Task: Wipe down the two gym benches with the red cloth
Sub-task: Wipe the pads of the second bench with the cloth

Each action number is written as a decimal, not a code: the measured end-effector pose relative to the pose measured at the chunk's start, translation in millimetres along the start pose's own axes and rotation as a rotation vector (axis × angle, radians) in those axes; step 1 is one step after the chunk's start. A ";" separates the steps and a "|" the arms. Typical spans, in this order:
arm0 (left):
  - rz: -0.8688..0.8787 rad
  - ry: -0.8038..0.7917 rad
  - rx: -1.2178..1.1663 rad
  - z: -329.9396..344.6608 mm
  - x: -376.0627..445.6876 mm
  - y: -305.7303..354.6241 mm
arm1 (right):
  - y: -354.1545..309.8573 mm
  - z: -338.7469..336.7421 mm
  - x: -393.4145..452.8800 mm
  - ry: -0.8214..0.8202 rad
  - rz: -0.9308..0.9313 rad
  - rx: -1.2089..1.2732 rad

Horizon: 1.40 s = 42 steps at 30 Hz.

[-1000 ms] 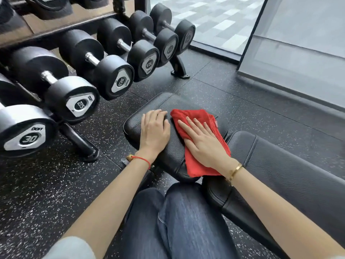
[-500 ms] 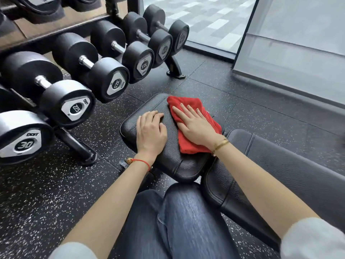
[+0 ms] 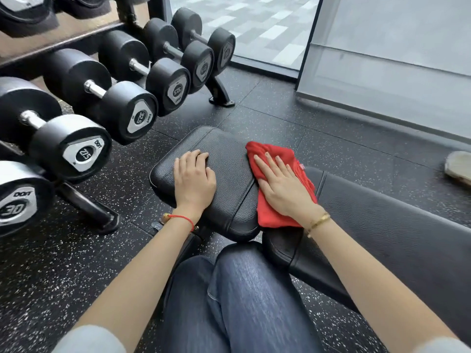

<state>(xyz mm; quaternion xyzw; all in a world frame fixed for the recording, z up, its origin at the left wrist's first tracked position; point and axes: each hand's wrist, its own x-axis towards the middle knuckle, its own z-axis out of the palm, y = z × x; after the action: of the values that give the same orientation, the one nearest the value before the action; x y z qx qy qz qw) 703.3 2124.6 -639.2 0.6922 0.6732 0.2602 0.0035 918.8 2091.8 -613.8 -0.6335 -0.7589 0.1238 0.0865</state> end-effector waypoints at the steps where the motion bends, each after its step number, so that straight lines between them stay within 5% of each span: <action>1: 0.004 -0.001 0.002 -0.4 -0.3 0.4 | -3.1 -0.5 11.5 0.002 0.025 0.006; 11: 0.026 -0.073 0.030 -5.0 -1.4 12.2 | 5.5 1.4 -70.3 -0.005 0.033 -0.140; 16: 0.178 -0.122 -0.118 -0.4 -19.5 57.3 | 23.5 -5.0 -113.9 0.023 0.113 -0.140; 25: 0.298 -0.214 -0.082 18.8 -30.8 82.9 | 38.9 -14.5 -42.8 0.094 0.248 -0.086; 42: 0.329 -0.164 -0.073 18.2 -33.4 79.1 | 25.8 -6.1 -59.3 0.086 0.253 -0.082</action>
<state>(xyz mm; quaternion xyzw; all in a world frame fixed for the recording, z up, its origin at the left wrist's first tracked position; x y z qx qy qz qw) 784.9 2092.2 -638.8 0.8111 0.5385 0.2244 0.0410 955.6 2038.3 -614.0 -0.7317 -0.6731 0.0752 0.0768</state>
